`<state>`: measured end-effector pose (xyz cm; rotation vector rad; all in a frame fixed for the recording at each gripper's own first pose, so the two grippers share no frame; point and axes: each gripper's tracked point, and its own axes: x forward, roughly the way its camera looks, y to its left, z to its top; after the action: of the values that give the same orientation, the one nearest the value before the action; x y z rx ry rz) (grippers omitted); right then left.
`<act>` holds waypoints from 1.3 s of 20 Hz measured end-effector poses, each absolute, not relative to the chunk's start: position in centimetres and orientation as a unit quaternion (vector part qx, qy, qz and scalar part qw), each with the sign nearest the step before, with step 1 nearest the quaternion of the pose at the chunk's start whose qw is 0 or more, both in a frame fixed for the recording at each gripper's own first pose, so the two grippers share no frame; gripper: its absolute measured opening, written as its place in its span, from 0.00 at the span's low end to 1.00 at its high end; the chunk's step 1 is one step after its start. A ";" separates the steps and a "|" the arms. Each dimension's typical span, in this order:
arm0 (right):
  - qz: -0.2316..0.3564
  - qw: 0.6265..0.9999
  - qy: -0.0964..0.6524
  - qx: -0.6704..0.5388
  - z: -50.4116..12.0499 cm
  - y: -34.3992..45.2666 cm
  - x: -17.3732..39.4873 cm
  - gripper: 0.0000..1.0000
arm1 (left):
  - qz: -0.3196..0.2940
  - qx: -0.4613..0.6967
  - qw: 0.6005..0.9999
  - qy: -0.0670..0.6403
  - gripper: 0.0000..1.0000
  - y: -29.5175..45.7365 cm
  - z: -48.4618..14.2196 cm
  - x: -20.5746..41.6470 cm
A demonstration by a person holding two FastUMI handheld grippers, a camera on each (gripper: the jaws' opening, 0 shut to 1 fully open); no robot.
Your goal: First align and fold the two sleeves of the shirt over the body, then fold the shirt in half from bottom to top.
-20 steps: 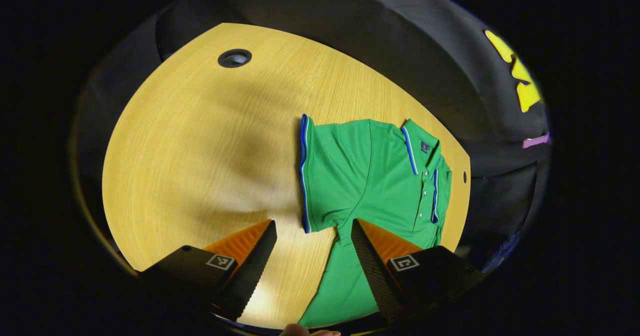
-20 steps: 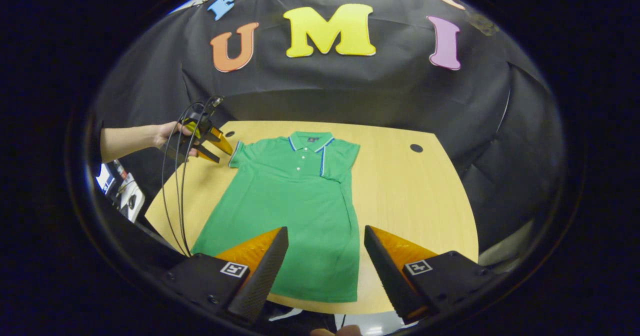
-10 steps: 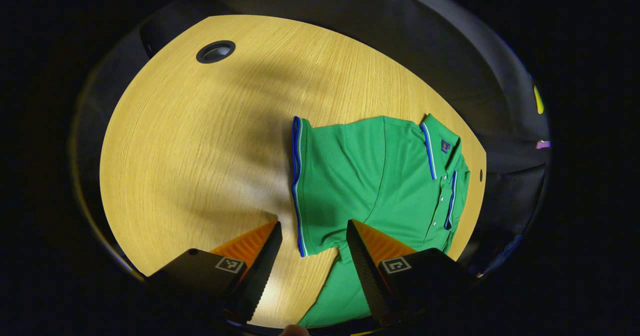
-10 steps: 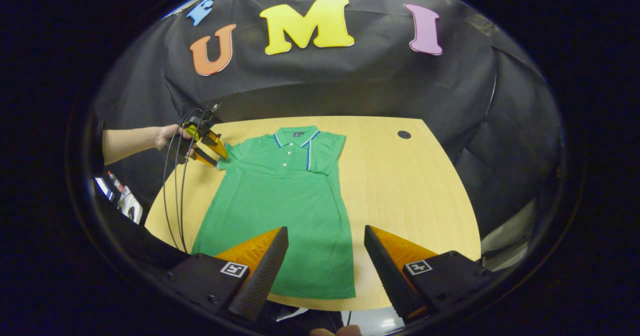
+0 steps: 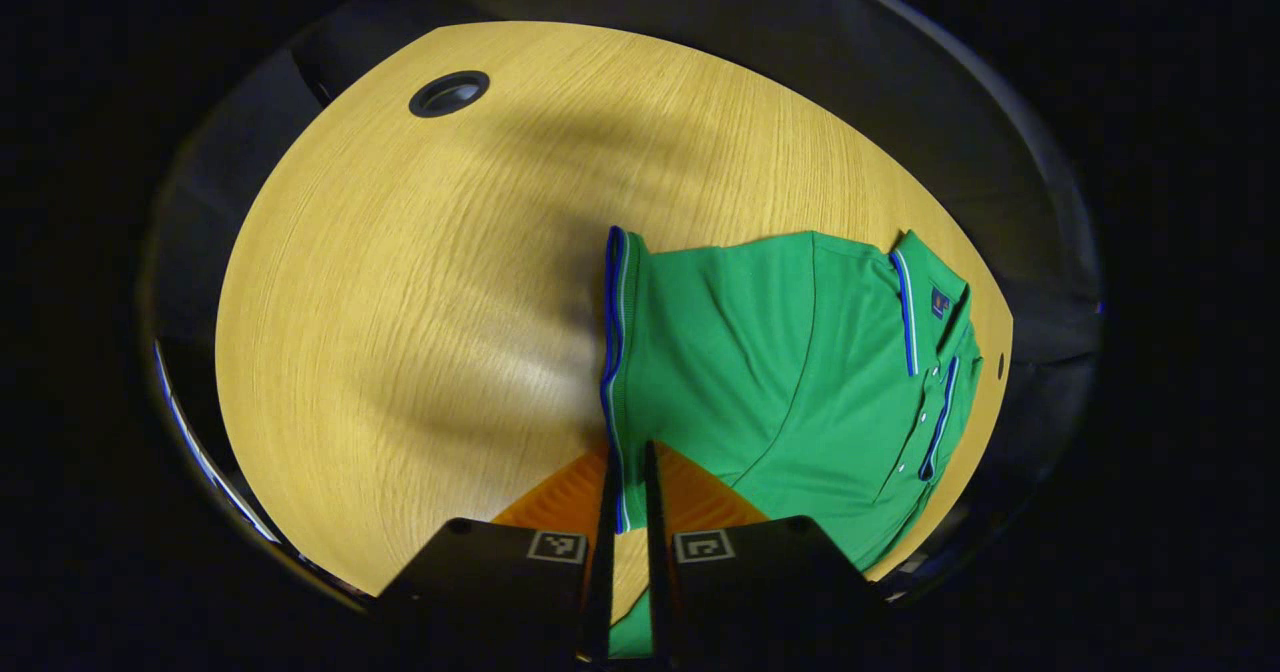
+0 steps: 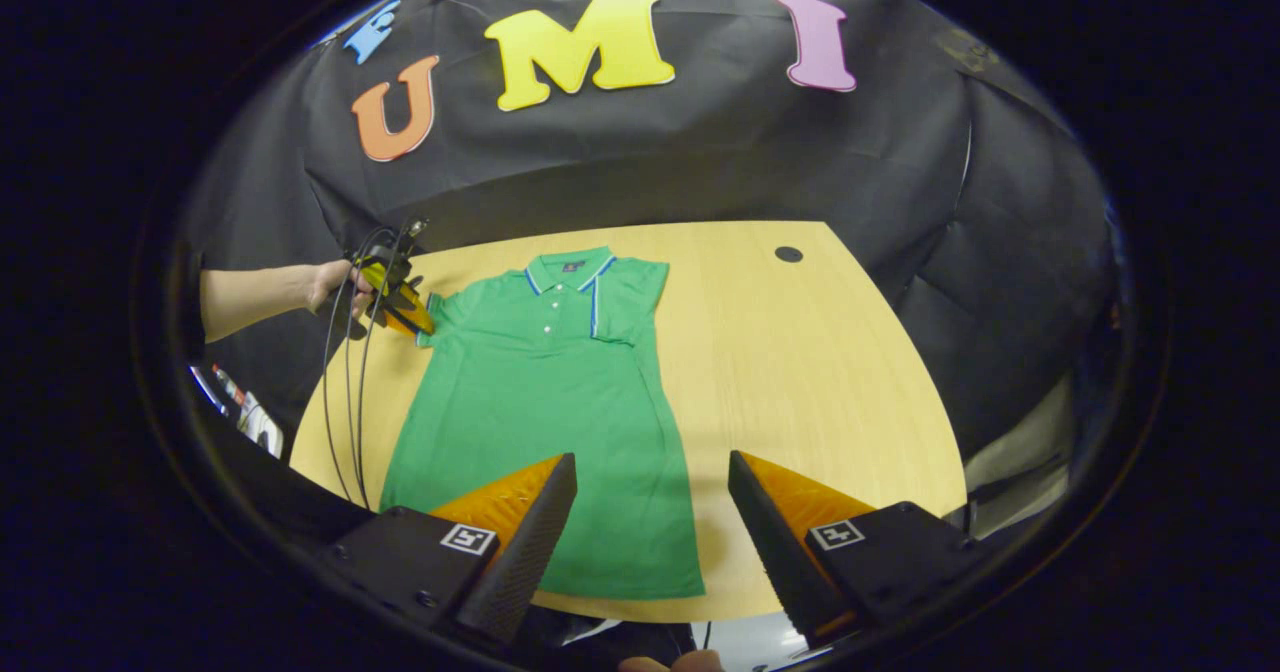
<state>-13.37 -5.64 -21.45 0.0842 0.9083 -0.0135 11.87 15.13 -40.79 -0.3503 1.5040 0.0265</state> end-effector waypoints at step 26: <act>-0.041 0.899 0.430 0.071 -22.0 -10.0 -16.7 0.97 | -0.113 -0.085 0.761 0.633 0.05 -0.7 -36.0 13.3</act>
<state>-16.72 -10.03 -22.05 0.1467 0.8901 -0.0848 13.31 -0.70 -35.97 -0.1858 1.3769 -0.2456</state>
